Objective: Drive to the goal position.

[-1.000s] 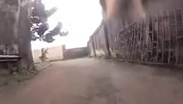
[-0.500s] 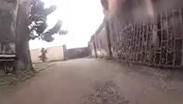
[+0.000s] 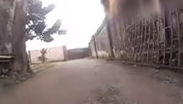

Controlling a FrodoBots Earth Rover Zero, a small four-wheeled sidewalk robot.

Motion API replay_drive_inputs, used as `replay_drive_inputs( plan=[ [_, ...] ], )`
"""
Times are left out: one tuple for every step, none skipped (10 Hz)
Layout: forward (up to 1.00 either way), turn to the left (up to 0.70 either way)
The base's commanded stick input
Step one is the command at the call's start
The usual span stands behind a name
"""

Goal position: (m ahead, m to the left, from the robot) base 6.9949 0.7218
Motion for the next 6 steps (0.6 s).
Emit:
replay_drive_inputs(
  plan=[
    [0.70,0.00],
    [0.70,0.00],
    [0.70,0.00],
    [0.70,0.00],
    [0.70,0.00],
    [0.70,0.00]
  ],
)
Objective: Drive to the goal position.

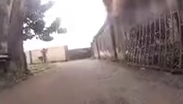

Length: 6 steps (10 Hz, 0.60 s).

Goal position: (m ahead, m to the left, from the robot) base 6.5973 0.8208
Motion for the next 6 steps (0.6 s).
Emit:
replay_drive_inputs(
  plan=[
    [0.70,0.00],
    [0.70,0.00],
    [0.70,0.00],
    [0.70,0.00],
    [0.70,0.00],
    [0.70,0.00]
  ],
)
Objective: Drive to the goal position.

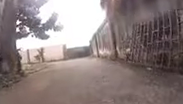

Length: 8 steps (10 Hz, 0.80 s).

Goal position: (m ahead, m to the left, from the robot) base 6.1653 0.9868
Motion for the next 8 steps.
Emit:
replay_drive_inputs(
  plan=[
    [0.70,0.00],
    [0.70,0.00],
    [0.70,0.00],
    [0.70,0.00],
    [0.70,0.00],
    [0.70,0.00],
    [0.70,0.00],
    [0.70,0.00]
  ],
)
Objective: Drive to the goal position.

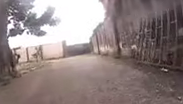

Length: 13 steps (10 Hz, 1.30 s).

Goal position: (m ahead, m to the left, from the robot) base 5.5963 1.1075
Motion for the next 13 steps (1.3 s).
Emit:
replay_drive_inputs(
  plan=[
    [0.70,0.00],
    [0.70,0.00],
    [0.70,0.00],
    [0.70,0.00],
    [0.70,0.00],
    [0.70,0.00],
    [0.70,0.00],
    [0.70,0.00],
    [0.70,0.00],
    [0.70,0.00],
    [0.70,0.00],
    [0.70,0.00],
    [0.70,0.00]
  ],
)
